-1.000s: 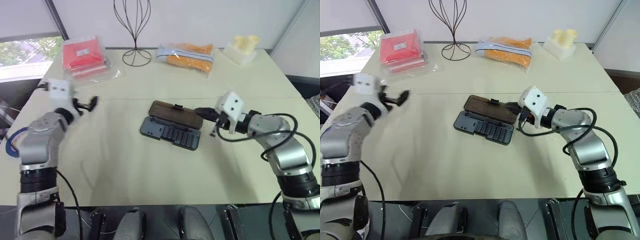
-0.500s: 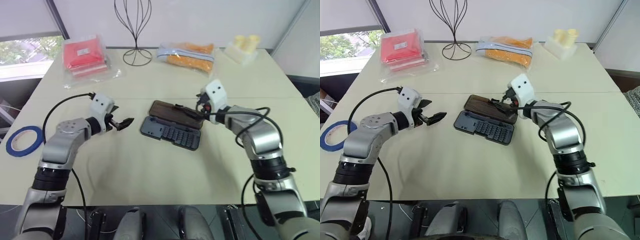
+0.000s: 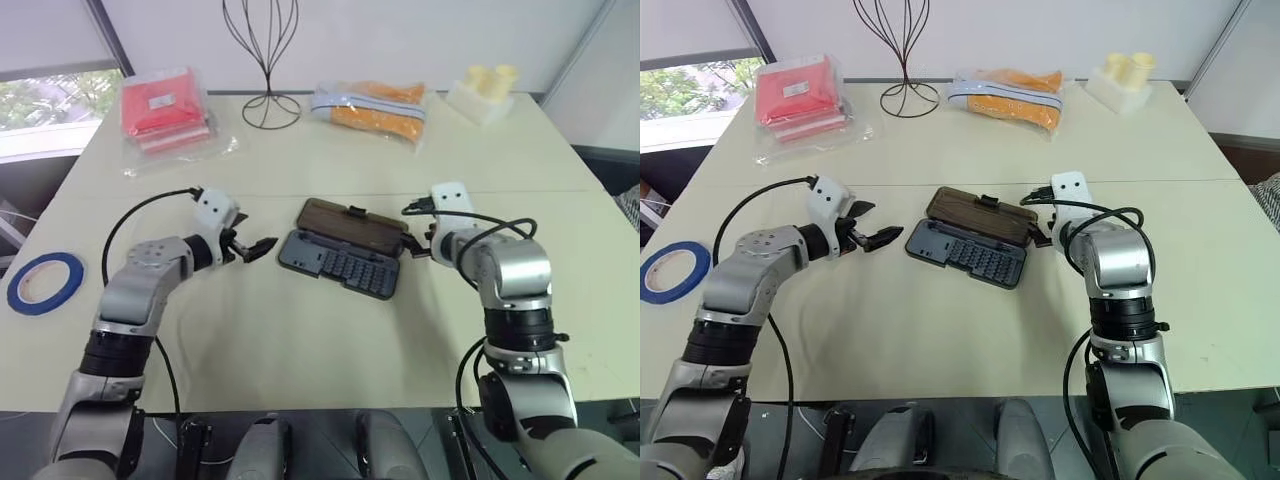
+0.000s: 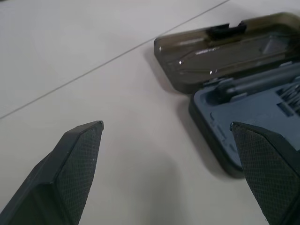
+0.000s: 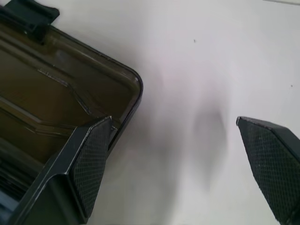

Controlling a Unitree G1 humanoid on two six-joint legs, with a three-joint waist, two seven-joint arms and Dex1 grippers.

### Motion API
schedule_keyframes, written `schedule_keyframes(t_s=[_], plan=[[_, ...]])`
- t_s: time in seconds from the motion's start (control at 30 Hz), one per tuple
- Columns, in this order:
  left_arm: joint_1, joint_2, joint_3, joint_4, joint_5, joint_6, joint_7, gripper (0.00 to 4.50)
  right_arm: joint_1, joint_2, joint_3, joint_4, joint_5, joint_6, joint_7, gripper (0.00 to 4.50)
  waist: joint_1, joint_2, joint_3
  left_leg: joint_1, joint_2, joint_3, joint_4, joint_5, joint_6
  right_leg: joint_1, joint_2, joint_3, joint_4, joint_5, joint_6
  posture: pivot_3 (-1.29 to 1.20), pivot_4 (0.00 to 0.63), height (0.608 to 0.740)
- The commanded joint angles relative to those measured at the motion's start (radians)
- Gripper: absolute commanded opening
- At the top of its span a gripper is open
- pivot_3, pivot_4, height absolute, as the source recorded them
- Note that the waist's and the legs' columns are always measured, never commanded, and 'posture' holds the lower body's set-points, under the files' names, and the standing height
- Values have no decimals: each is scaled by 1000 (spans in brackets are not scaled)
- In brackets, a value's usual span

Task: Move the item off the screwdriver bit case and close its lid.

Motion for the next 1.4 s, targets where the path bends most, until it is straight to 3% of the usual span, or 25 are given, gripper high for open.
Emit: schedule_keyframes(t_s=[0.03,0.1,0.2,0.43,0.77,1.13,1.4], plan=[[-21,8,6,-9,7,-19,-8,4500,-26,19,-42,36,-10,19,-39,4389,0,0,0,0,0,0,0,0,0,0,0,0,0,0,0,0,150,740],[-20,8,5,-11,10,-20,-7,4500,-28,23,-48,45,-8,23,-43,4389,2,0,0,0,0,0,0,0,0,0,0,0,0,0,0,0,150,740],[-20,6,6,-13,13,-19,-3,4500,-37,34,-46,45,-4,29,-48,3548,3,0,0,0,0,0,0,0,0,1,0,0,0,0,0,0,150,740],[-13,6,16,-21,18,-19,9,4500,-47,61,-21,68,-2,20,-54,136,2,0,0,0,0,0,0,0,0,1,0,0,1,0,0,0,150,740],[-7,16,36,-23,25,-20,21,4500,-57,62,15,65,17,54,-33,49,-3,0,-1,0,0,-1,0,0,0,1,0,0,1,0,0,0,150,740],[-22,13,29,3,30,-33,15,4500,22,18,62,-242,83,271,32,49,-1,0,-1,0,0,-1,0,0,0,1,0,0,1,0,0,0,150,740],[-24,11,17,15,41,-47,1,4500,74,2,56,-335,129,288,24,49,-1,0,-1,0,0,-1,0,0,0,1,0,0,1,0,0,0,150,740]])
